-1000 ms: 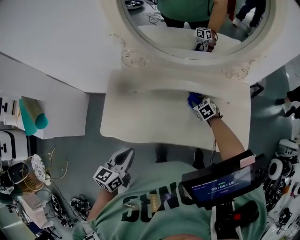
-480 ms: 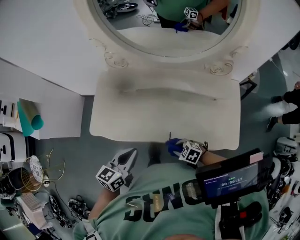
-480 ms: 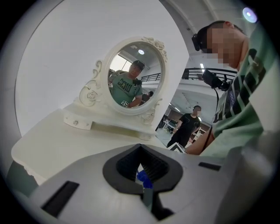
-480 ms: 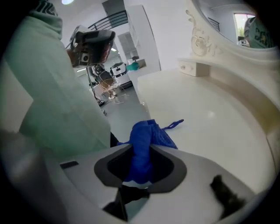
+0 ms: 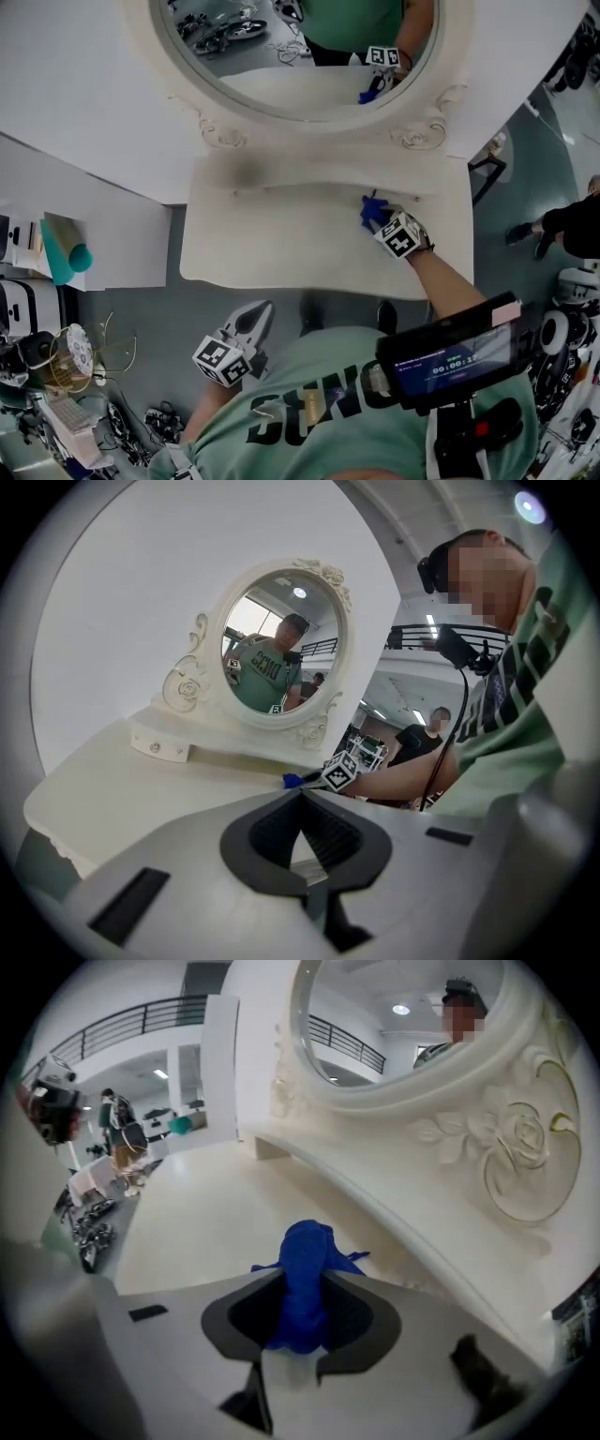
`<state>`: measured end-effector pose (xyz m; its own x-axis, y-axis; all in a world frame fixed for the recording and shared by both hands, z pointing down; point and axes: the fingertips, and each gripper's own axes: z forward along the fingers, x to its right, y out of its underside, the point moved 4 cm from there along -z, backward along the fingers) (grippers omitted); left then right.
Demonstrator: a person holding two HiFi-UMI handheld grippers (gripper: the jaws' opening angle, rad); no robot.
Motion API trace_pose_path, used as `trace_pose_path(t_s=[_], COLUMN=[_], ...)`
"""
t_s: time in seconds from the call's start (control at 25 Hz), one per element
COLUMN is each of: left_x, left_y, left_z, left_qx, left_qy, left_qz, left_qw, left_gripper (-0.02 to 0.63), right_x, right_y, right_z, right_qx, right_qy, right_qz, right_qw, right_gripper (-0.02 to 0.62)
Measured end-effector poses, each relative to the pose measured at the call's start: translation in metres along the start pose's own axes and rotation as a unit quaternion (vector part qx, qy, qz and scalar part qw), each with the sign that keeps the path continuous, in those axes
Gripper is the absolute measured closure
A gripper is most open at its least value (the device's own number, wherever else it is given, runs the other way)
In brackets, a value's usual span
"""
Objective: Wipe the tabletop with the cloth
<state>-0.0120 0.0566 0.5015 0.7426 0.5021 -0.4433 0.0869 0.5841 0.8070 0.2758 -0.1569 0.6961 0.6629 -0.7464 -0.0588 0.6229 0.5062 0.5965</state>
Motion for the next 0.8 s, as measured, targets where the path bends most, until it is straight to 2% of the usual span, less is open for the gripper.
trace_pose_path(t_s=[0.08, 0.16, 0.28, 0.36, 0.48, 0.6, 0.72, 0.8], left_x=[-0.003, -0.007, -0.014, -0.016, -0.016, -0.012, -0.009, -0.005], left_y=[-0.002, -0.003, -0.003, -0.003, -0.003, -0.007, -0.008, -0.009], left_z=[-0.004, -0.007, -0.01, -0.01, -0.006, 0.005, 0.017, 0.026], left_qx=[0.001, 0.0, 0.0, 0.0, 0.004, 0.008, 0.007, 0.005], left_qy=[-0.004, -0.007, -0.011, -0.011, -0.004, 0.009, 0.025, 0.036], left_qz=[0.002, 0.001, 0.0, -0.001, -0.002, -0.002, 0.0, 0.003], left_qw=[1.0, 1.0, 0.9999, 0.9999, 1.0, 0.9999, 0.9997, 0.9993], left_gripper=[0.607, 0.607, 0.607, 0.607, 0.607, 0.607, 0.607, 0.607], right_x=[0.025, 0.037, 0.044, 0.041, -0.001, -0.078, -0.152, -0.177], right_y=[-0.002, -0.002, -0.002, 0.001, 0.016, 0.047, 0.082, 0.097], right_z=[0.014, 0.025, 0.031, 0.031, 0.019, -0.016, -0.048, -0.061], right_qx=[-0.014, -0.024, -0.02, -0.024, -0.045, -0.067, -0.079, -0.081], right_qy=[0.041, 0.061, 0.065, 0.05, -0.007, -0.084, -0.173, -0.209], right_qz=[0.004, 0.015, 0.058, 0.07, 0.025, -0.04, -0.053, -0.045], right_qw=[0.999, 0.998, 0.996, 0.996, 0.999, 0.993, 0.98, 0.974], right_gripper=[0.488, 0.486, 0.486, 0.488, 0.489, 0.489, 0.489, 0.488])
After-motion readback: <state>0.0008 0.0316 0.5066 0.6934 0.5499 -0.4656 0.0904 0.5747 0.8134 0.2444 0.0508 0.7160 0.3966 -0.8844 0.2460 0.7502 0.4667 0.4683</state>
